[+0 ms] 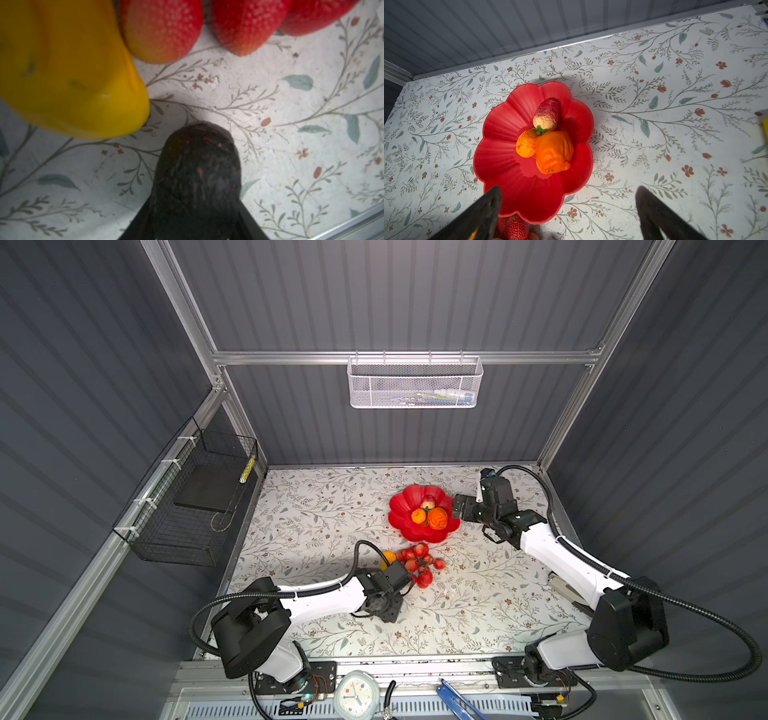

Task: Place and organize the fake fruits in the fruit bowl
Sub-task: 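Carry the avocado into the red bowl and release it with the left gripper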

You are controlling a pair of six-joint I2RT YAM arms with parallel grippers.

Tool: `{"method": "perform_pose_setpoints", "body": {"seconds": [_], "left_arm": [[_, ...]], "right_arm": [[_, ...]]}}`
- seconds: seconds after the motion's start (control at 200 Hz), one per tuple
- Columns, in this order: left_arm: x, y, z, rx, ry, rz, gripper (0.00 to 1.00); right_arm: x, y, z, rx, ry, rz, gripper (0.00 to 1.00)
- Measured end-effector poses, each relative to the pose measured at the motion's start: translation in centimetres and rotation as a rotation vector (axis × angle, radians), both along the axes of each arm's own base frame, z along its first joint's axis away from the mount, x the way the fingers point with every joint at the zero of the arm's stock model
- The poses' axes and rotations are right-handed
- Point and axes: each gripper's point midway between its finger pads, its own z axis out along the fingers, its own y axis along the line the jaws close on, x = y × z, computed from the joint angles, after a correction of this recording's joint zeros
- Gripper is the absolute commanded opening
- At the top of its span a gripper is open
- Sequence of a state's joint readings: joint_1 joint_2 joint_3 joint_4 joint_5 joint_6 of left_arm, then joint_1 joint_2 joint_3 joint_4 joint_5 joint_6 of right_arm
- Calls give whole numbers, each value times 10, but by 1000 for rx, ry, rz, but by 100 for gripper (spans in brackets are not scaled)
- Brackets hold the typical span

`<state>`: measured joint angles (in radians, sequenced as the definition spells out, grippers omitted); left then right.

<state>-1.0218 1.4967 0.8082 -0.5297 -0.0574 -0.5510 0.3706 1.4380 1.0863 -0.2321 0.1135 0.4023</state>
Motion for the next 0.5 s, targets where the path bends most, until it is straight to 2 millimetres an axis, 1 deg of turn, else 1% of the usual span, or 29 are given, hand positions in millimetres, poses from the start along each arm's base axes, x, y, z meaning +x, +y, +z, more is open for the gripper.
{"method": "perform_pose_setpoints", "body": {"seconds": [0.04,0.095,0.165,0.22,0.295,0.36,0.395,0.42,0.445,0.5], "left_arm": [[0,-1,2,-2,0,-5,30],[0,-1,5,-3,-4,-15,30],[-1,3,14,-8,-17,-23,30],[0,7,29,-17,-44,-29,30],[9,5,60,-46,-119,-49,31],[25,-2,93,-86,-194,-60,31],[37,-7,110,-111,-232,-60,32],[47,-9,121,-126,-255,-54,32],[62,-11,133,-141,-284,-42,33],[91,-15,150,-159,-338,-22,34]], "right_arm": [[0,-1,-1,0,2,-1,99],[0,-1,-2,0,3,-2,99],[0,-1,-2,0,3,-4,99],[0,-2,-3,1,2,-4,99],[0,-2,-4,1,3,-5,99],[0,-2,-4,1,3,-5,99],[0,-2,-4,2,0,-6,99],[0,-3,-3,3,-2,-7,99],[-1,-3,-3,3,-3,-7,99],[-3,-5,-1,4,-7,-10,99]]}}
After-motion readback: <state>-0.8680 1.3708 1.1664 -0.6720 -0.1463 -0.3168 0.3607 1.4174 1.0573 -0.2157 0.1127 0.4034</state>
